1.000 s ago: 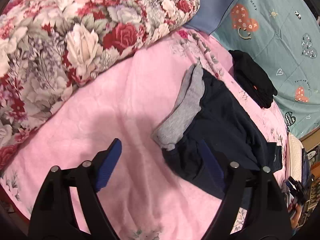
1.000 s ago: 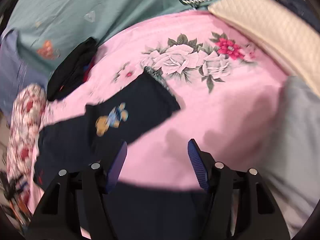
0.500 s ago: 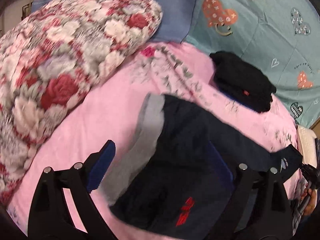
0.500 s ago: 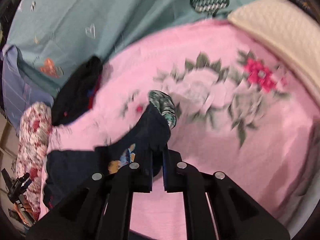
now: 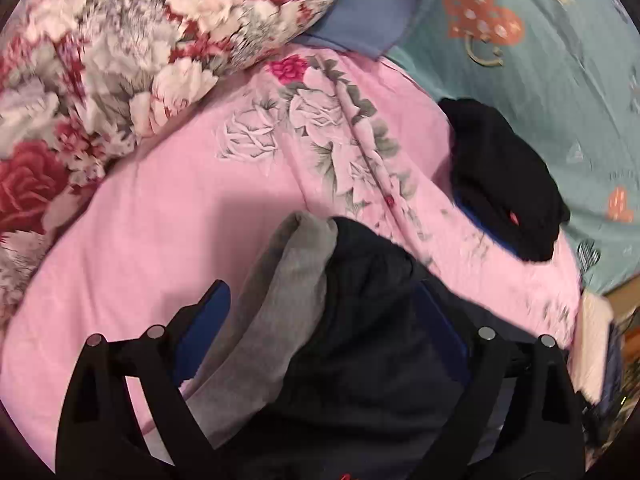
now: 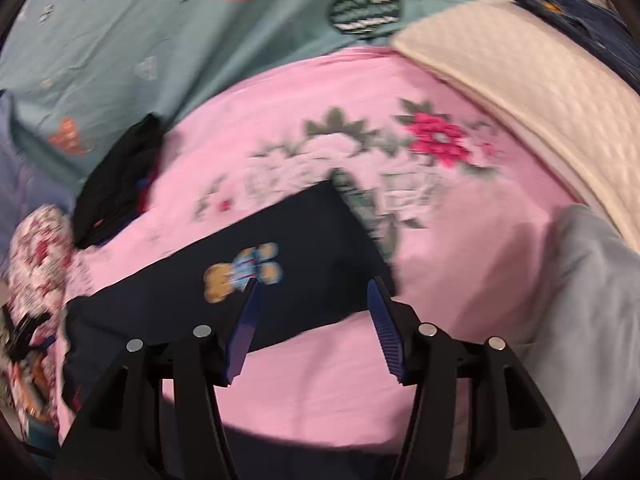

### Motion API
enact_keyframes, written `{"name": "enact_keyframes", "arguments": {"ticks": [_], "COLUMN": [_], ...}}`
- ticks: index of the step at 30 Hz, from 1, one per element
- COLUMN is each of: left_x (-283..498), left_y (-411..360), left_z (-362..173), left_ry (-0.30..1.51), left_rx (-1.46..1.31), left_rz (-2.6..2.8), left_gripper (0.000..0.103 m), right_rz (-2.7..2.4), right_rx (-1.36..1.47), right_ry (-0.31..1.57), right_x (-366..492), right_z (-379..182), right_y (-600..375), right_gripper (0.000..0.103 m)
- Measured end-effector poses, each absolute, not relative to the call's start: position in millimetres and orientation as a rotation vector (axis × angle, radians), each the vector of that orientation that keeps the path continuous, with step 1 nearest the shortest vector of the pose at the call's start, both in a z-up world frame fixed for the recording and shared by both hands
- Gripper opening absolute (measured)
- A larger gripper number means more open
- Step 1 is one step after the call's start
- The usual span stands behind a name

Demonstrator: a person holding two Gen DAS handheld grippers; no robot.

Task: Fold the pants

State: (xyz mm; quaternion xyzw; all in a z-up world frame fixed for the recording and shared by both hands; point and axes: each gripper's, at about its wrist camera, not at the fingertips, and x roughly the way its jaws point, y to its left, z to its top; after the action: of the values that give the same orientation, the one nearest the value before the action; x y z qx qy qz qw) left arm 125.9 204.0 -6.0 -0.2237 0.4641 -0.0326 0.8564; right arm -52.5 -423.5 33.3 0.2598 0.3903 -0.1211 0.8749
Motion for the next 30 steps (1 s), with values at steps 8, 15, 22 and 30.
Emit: {"name": "enact_keyframes", "arguments": {"ticks": [8, 15, 22, 30], "left_x": [152.7, 147.7, 159.4, 168.6], "left_y": [197.1, 187.5, 174.4, 182.3], "left_z": [-34.3, 6.7, -23.2, -41.3], "left_ry": [1.032, 0.873, 0.978, 0.979], "left_rx": [-0.519, -0.512, -0.321, -0.393], "left_rz": [-0.149, -0.245, -0.098, -0.087], "left_gripper": [0.090, 0.029, 0.040, 0.087], "right_rz": [-0.023, 0.101, 0.256, 0.407], "right_rx": [0.414, 0.152, -0.099, -0.320], "right_ry": [0.818, 0.880, 0.963, 1.021], "right_x": [-6.0, 77.2, 150.5, 195.5], "right_z": [48.4, 42.1, 11.1, -25.0], "right_y": [-347.9, -283.8, -229.0, -199.4], "right_gripper": [0.057, 0.057, 0.057, 0.056]}}
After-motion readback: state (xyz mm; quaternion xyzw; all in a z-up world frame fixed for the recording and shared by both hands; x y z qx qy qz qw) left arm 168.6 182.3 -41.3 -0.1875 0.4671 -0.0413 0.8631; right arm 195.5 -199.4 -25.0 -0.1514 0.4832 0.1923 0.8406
